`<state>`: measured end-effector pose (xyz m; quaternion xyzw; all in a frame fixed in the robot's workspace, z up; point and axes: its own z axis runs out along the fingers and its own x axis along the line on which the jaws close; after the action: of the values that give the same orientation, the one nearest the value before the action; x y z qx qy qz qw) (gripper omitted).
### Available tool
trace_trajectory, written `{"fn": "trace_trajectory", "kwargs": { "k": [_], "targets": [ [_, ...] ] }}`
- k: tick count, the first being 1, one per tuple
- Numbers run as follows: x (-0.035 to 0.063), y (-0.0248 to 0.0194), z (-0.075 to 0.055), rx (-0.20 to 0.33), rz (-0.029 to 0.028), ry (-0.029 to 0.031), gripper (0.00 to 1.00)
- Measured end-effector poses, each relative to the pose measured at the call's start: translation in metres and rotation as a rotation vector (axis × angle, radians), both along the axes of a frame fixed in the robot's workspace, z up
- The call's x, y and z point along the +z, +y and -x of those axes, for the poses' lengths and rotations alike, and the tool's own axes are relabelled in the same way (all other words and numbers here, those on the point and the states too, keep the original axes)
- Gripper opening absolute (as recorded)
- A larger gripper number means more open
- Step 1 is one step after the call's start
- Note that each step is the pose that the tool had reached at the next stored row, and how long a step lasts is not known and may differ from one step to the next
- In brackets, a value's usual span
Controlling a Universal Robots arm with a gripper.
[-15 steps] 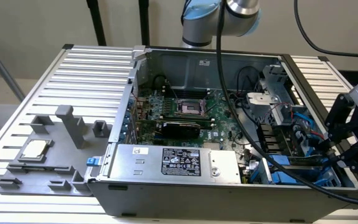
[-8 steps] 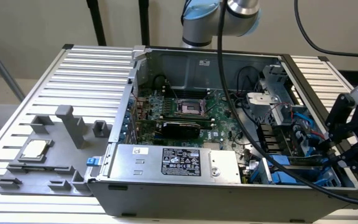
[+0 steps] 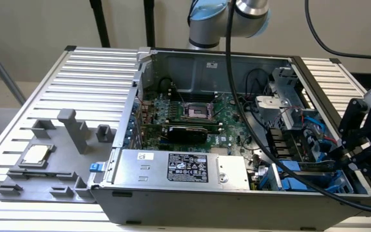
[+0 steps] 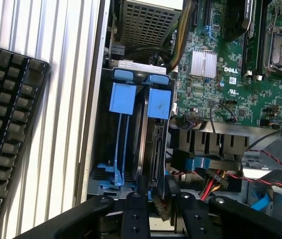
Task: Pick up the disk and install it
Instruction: 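Insert the first disk wire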
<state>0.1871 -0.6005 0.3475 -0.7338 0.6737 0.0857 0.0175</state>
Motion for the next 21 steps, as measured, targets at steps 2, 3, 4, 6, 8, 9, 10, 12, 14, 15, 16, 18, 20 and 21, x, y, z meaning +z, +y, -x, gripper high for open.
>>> {"fn": "trace_trajectory", "kwargs": {
  "k": [2,3,4,6,8,9,10,12,14,15,16,18,20,21],
  "targets": [
    [0.0,0.0,0.0002,0.002,-0.0004,0.0007,0.25],
    [0.0,-0.0001,0.0002,0.002,-0.0004,0.0004,0.19],
    [0.0,-0.0001,0.0001,0.003,-0.0006,0.0004,0.19],
    [0.0,0.0,0.0,0.005,-0.001,0.0013,0.18],
    [-0.0001,0.0002,0.0,0.007,-0.0012,0.0029,0.18],
    [-0.0001,0.0004,0.0,0.008,-0.0013,0.0037,0.18],
    [-0.0001,0.0007,0.0001,0.009,-0.0013,0.0046,0.18],
    [-0.0001,0.0013,0.0005,0.013,-0.0013,0.0067,0.18],
    [0.0002,0.0023,0.0018,0.017,-0.0011,0.0092,0.18],
    [0.0002,0.003,0.0023,0.019,-0.0013,0.01,0.18],
    [0.0004,0.0037,0.0029,0.022,-0.0013,0.0107,0.18],
    [0.0006,0.0049,0.004,0.027,-0.0011,0.0114,0.18],
    [0.0009,0.006,0.0052,0.033,-0.0011,0.0119,0.18],
    [0.001,0.0062,0.0061,0.037,-0.0011,0.0119,0.18]
  ]
}}
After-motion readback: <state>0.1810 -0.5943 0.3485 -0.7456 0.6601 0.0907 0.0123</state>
